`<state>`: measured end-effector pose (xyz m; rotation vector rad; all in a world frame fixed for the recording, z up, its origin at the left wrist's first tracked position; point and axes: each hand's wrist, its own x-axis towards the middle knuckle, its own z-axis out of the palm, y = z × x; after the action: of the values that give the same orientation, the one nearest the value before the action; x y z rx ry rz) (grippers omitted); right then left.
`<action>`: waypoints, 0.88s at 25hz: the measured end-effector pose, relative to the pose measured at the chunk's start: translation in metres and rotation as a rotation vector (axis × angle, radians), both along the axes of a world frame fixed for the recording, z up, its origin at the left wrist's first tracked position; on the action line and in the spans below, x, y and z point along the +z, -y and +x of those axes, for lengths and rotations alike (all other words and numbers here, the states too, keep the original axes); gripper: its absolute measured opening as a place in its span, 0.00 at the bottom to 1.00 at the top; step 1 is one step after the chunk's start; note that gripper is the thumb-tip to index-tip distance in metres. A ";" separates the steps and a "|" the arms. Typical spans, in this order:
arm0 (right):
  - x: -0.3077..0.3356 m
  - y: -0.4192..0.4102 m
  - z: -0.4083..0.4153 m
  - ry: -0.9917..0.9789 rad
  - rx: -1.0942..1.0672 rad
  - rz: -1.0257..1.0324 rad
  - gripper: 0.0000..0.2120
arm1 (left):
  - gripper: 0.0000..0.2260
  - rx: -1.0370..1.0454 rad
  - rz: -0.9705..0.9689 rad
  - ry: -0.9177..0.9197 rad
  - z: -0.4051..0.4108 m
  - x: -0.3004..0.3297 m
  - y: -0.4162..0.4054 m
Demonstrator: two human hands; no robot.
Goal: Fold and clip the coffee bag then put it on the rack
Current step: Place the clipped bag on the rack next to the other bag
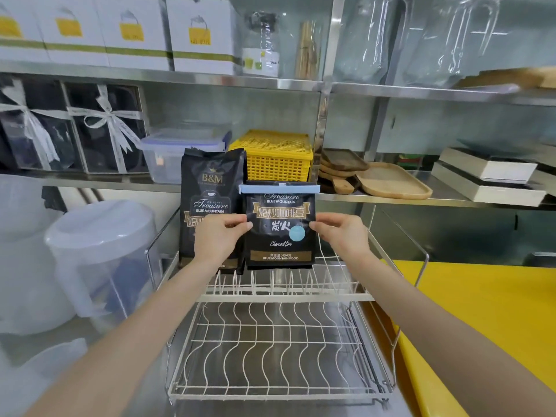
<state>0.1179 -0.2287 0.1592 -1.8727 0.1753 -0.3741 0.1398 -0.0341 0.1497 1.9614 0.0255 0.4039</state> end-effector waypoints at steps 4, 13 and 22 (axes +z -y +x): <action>-0.015 0.000 0.015 -0.011 -0.012 -0.006 0.13 | 0.12 0.062 0.196 0.048 0.013 -0.015 0.002; -0.028 0.003 0.031 -0.097 0.035 -0.143 0.10 | 0.09 0.083 0.428 0.086 0.019 -0.026 0.002; -0.025 0.004 0.030 -0.184 0.122 -0.358 0.12 | 0.14 -0.015 0.586 -0.033 0.012 -0.009 0.000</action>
<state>0.1481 -0.2324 0.1343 -2.2602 0.1222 -0.1545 0.1521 -0.0342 0.1408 2.5439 -0.0970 0.3978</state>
